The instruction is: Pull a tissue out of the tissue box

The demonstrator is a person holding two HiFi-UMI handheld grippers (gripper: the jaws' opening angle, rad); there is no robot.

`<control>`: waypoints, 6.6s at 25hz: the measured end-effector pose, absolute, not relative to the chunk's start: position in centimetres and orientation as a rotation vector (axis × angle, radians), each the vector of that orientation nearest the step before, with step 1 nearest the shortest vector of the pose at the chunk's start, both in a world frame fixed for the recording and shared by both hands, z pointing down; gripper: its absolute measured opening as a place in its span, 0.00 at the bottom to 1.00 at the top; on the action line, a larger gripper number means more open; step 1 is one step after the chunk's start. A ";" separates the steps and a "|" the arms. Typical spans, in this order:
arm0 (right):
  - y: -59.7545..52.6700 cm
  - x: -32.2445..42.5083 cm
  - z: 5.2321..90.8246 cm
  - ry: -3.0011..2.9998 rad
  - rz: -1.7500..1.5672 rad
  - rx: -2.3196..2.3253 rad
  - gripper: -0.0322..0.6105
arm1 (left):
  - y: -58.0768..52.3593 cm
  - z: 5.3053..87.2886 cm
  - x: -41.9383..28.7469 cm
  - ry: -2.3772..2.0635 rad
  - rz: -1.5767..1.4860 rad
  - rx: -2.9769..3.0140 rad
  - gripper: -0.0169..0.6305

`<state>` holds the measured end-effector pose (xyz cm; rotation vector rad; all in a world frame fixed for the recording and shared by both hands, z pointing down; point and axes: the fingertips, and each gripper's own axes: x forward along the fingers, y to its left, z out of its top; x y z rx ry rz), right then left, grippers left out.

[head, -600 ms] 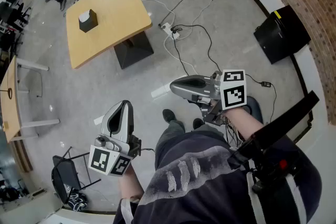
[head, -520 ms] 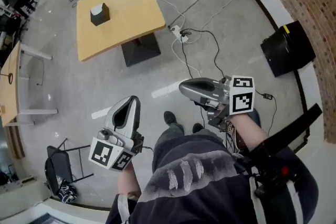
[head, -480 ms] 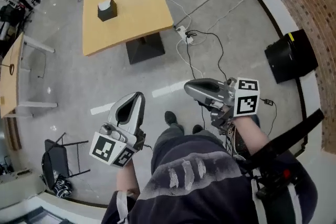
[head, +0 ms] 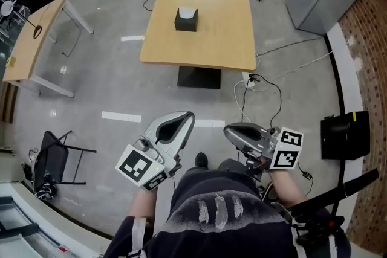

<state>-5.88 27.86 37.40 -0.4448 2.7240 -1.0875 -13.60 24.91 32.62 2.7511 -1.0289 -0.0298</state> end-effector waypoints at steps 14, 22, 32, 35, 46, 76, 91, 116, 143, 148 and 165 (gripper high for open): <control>13.0 -1.6 38.7 2.612 -1.208 -0.230 0.05 | 11.1 33.3 -8.4 -1.151 0.108 2.683 0.03; 4.6 5.7 39.5 2.532 -1.258 -0.151 0.05 | 3.5 33.2 -2.2 -1.230 0.256 2.643 0.03; 0.6 9.3 39.6 2.516 -1.263 -0.039 0.05 | 0.4 32.2 1.2 -1.355 0.382 2.634 0.03; 0.1 7.4 40.7 2.543 -1.285 -0.013 0.05 | -0.8 32.4 -0.2 -1.371 0.365 2.636 0.03; -0.2 -0.3 40.1 2.699 -1.198 0.022 0.05 | -1.5 32.2 -8.9 -1.456 0.177 2.637 0.03; -15.8 -13.0 44.4 2.729 -1.377 -0.593 0.05 | -26.7 44.5 -21.5 -0.970 0.361 2.604 0.33; -18.7 -7.7 47.2 2.562 -1.446 -0.737 0.05 | -35.1 56.0 -19.2 -0.874 0.689 2.398 0.63; -20.3 -3.5 50.8 2.478 -1.534 -0.749 0.05 | -37.8 62.3 -18.2 -0.560 0.769 2.240 0.53; -18.6 -6.6 50.2 2.551 -1.524 -0.735 0.05 | -37.2 62.4 -20.1 -0.581 0.660 2.169 0.63; -18.5 -6.4 50.2 2.551 -1.520 -0.741 0.05 | -37.4 62.5 -20.1 -0.597 0.606 2.150 0.51; -18.2 -5.5 50.3 2.558 -1.512 -0.768 0.05 | -38.0 62.0 -20.3 -0.675 0.575 2.170 0.34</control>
